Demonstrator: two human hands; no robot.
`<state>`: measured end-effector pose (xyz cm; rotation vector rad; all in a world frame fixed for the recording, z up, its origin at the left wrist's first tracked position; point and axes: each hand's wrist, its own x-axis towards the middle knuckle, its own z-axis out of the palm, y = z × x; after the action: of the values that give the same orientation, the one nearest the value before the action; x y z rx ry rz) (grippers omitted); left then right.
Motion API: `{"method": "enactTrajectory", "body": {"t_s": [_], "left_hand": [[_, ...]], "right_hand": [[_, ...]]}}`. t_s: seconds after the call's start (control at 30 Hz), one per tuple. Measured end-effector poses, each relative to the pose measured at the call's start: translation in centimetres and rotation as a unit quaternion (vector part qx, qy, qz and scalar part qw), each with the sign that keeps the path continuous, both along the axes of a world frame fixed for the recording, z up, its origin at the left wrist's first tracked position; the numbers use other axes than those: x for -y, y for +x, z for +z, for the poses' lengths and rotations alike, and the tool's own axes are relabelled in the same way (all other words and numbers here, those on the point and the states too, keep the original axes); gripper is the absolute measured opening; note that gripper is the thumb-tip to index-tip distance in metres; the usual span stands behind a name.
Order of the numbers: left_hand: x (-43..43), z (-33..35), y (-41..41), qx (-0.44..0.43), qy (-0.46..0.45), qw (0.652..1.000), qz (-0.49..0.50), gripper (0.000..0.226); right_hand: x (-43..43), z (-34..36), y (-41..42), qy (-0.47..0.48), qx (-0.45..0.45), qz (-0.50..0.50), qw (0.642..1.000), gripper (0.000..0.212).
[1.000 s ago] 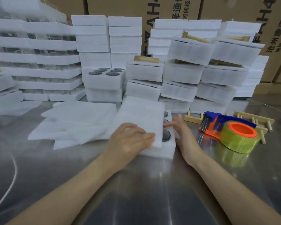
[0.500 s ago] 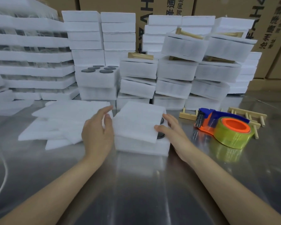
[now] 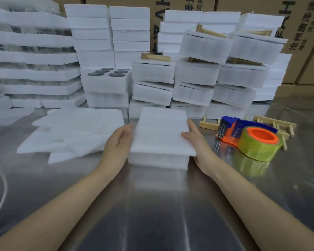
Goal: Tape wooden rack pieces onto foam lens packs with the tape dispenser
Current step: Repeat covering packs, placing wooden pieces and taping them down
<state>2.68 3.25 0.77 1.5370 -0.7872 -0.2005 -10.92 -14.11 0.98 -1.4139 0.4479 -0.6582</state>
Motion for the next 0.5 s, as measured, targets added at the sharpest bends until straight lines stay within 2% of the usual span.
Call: {"method": "enactTrajectory", "body": {"t_s": [0.07, 0.13, 0.17, 0.23, 0.3, 0.33, 0.4, 0.5], "left_hand": [[-0.2, 0.0, -0.1, -0.171, -0.017, 0.975, -0.144, 0.045], [-0.3, -0.2, -0.3, -0.189, -0.017, 0.96, -0.208, 0.067], [-0.2, -0.4, -0.5, -0.167, -0.001, 0.962, -0.214, 0.075], [-0.4, -1.3, -0.7, -0.061, 0.062, 0.978, -0.189, 0.082], [-0.4, -1.2, -0.9, 0.027, 0.127, 0.976, -0.176, 0.067], [-0.5, -1.0, -0.9, 0.03, 0.135, 0.976, -0.17, 0.065], [-0.3, -0.9, -0.4, 0.022, 0.137, 0.977, -0.16, 0.079], [-0.4, -0.9, -0.6, 0.104, 0.16, 0.966, -0.173, 0.094]], "right_hand": [[-0.1, -0.2, 0.1, -0.024, 0.009, -0.003, 1.0, 0.051], [-0.1, 0.1, -0.2, -0.033, 0.015, 0.0, 0.999, 0.044], [0.1, 0.2, -0.4, -0.03, 0.019, -0.002, 0.999, 0.041], [0.7, 0.4, -0.7, -0.01, 0.028, -0.015, 0.999, 0.036], [1.4, 0.6, -1.1, 0.011, 0.024, -0.037, 0.999, 0.043], [1.7, 0.5, -1.3, 0.015, 0.019, -0.038, 0.999, 0.052], [1.9, 0.4, -1.7, 0.009, 0.001, -0.001, 1.0, 0.058], [1.7, 0.5, -1.8, -0.012, -0.047, 0.044, 0.998, 0.055]]}}
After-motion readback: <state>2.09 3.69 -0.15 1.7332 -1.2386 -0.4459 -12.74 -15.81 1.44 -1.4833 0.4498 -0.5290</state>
